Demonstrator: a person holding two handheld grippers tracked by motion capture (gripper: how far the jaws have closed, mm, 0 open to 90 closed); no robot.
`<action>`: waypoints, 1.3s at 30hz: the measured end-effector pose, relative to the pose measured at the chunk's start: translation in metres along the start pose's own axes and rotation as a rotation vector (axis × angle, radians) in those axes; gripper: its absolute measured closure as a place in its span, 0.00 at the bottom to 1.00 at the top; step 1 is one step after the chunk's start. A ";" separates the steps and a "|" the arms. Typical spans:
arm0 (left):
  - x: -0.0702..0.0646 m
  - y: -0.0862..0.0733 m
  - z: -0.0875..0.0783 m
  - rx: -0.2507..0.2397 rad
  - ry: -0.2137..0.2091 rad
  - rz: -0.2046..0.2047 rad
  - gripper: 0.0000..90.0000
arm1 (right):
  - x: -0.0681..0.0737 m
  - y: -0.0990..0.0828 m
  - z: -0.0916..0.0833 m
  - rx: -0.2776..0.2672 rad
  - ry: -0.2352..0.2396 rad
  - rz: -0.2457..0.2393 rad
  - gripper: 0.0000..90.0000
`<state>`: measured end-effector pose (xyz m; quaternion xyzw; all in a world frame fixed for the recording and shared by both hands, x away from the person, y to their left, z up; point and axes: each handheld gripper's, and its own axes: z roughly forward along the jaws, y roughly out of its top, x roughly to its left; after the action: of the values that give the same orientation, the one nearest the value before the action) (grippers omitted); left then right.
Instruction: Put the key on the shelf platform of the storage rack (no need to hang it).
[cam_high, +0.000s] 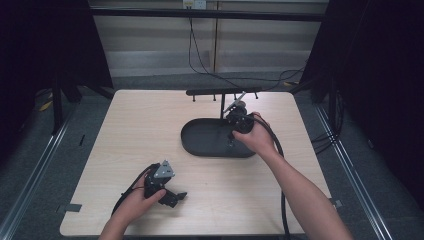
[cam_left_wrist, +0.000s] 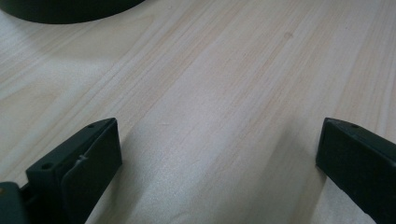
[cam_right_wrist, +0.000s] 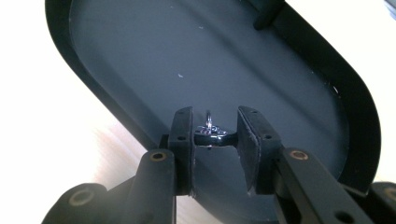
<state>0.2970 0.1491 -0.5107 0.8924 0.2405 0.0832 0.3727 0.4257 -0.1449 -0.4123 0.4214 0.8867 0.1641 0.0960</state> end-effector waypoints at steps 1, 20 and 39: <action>0.000 0.000 0.000 0.000 0.000 0.001 0.00 | 0.001 0.000 0.001 0.003 -0.006 0.000 0.76; 0.000 0.000 0.000 0.002 0.000 -0.001 0.00 | -0.002 -0.009 0.013 0.026 0.024 0.018 0.76; -0.001 0.000 0.000 0.000 0.002 -0.003 0.00 | -0.005 -0.014 0.029 0.051 0.016 0.017 0.76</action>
<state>0.2963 0.1490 -0.5108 0.8919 0.2424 0.0835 0.3726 0.4278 -0.1516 -0.4443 0.4300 0.8877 0.1457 0.0766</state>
